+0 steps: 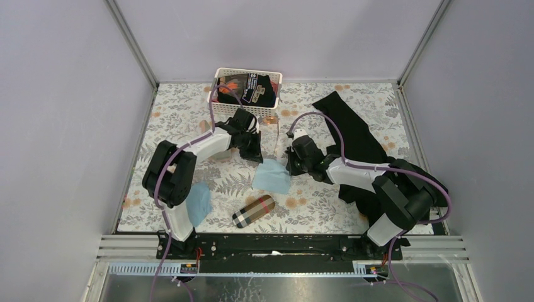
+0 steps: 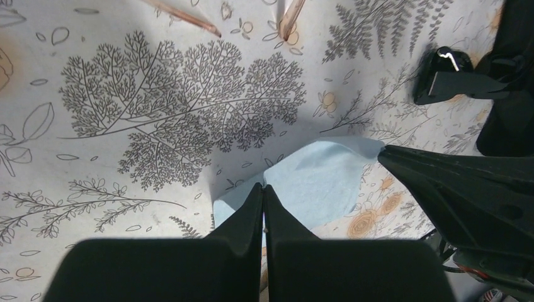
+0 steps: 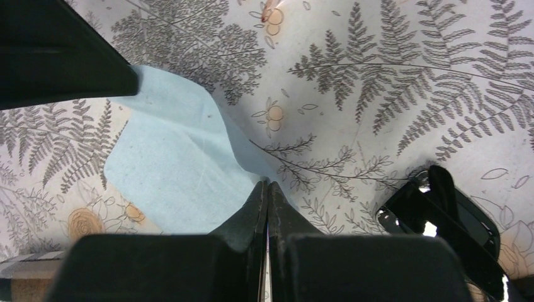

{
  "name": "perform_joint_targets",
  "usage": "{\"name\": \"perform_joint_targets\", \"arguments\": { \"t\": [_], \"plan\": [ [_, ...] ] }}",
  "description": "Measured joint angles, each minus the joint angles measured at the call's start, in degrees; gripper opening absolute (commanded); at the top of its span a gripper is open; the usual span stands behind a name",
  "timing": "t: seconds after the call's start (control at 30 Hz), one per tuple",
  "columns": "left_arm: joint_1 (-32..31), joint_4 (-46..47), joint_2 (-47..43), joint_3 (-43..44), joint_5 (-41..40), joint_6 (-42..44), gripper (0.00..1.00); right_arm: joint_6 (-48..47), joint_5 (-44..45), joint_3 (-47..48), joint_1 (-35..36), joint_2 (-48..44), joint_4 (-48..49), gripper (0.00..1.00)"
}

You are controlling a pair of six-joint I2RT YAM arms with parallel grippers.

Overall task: Organize the sunglasses
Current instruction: Fold the glasses cleaning cloth at the center of the board.

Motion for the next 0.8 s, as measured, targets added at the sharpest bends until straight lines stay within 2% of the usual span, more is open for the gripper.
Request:
{"name": "perform_joint_targets", "arguments": {
  "t": [0.8],
  "plan": [
    [0.22, 0.33, -3.02, -5.33, -0.04, -0.02, 0.0, 0.07, -1.57, -4.35, 5.16, -4.76, -1.31, 0.0]
  ]
}}
